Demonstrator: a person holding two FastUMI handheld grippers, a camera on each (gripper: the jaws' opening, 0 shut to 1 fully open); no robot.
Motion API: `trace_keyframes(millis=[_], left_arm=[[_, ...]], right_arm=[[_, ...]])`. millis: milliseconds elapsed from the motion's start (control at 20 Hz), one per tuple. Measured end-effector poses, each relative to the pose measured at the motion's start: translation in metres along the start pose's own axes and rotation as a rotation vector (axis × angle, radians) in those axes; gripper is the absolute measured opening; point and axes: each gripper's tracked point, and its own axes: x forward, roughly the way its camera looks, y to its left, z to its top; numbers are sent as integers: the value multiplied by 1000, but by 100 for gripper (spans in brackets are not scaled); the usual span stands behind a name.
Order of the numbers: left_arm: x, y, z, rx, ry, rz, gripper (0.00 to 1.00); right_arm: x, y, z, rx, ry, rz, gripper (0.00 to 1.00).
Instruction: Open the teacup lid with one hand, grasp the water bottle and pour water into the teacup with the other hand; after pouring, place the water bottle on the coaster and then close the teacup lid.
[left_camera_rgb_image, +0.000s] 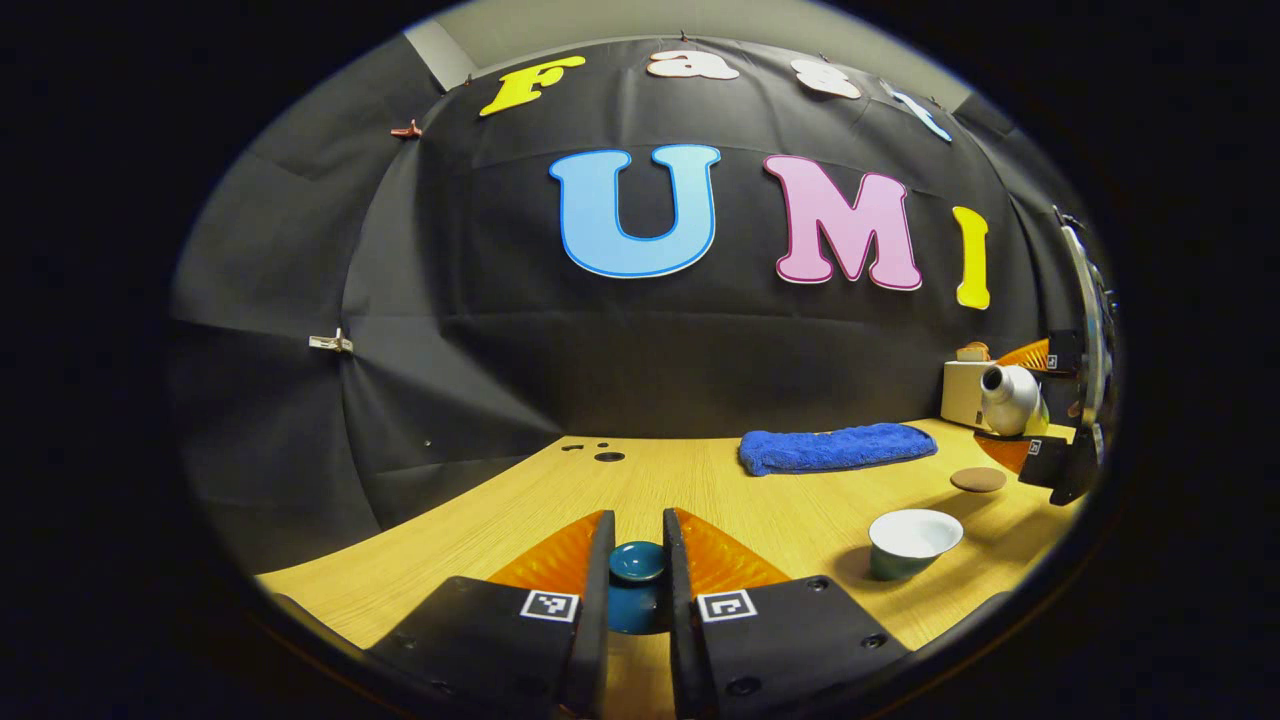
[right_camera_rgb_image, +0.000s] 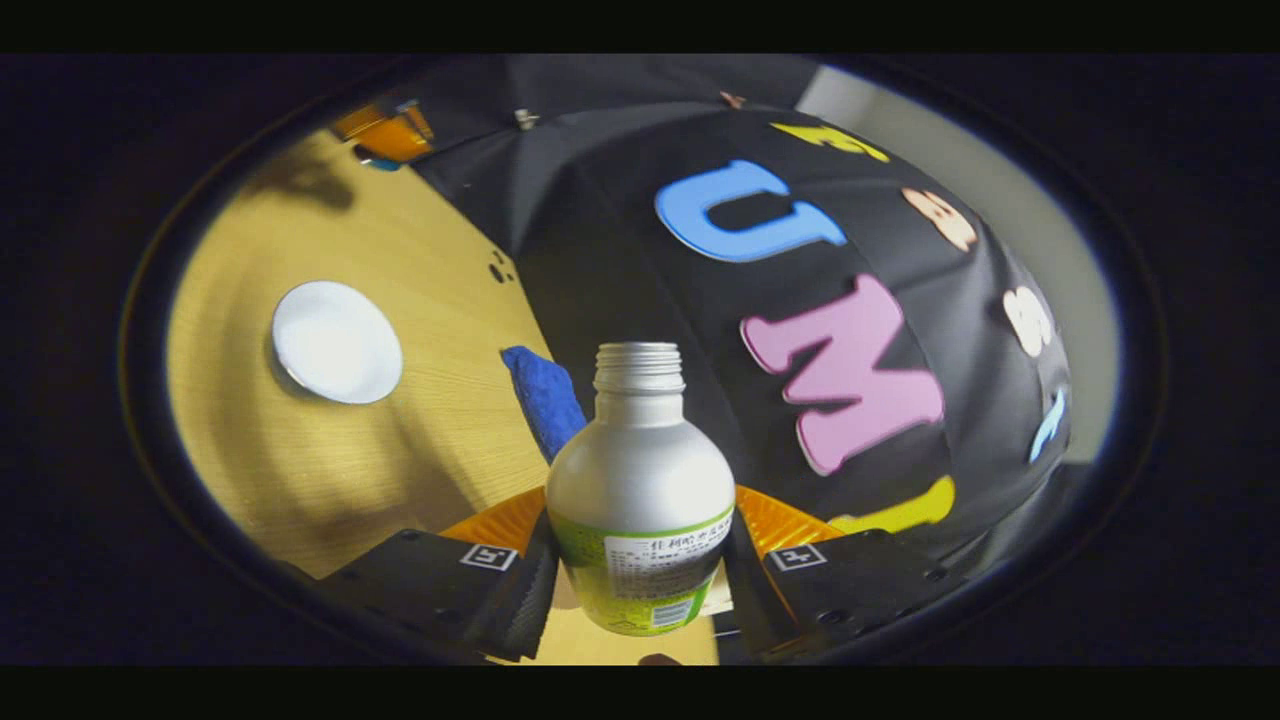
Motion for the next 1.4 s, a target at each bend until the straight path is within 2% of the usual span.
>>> trace_keyframes(millis=[300, 400, 500, 950, 1050, 1200, 1400], left_arm=[[1, -3, 0, 0, -1, -1, 29], [1, -3, 0, 0, -1, -1, 29], [2, -2, 0, 0, -2, -1, 29], [2, -3, 0, 0, -2, -1, 29], [2, -3, -1, 0, -2, -1, 29], [2, -3, 0, 0, -2, -2, 29], [2, -4, 0, 0, -2, -8, 29]], right_arm=[[-9, 7, -39, 390, 107, 56, 76], [-6, 3, -43, 466, 111, 69, 76], [-3, -12, -41, 535, 89, 44, 77], [25, -42, -39, 883, -20, 66, 78], [37, -43, -46, 941, -23, 57, 77], [45, -32, -55, 970, 7, 83, 78], [56, -43, -59, 957, -20, 29, 79]])
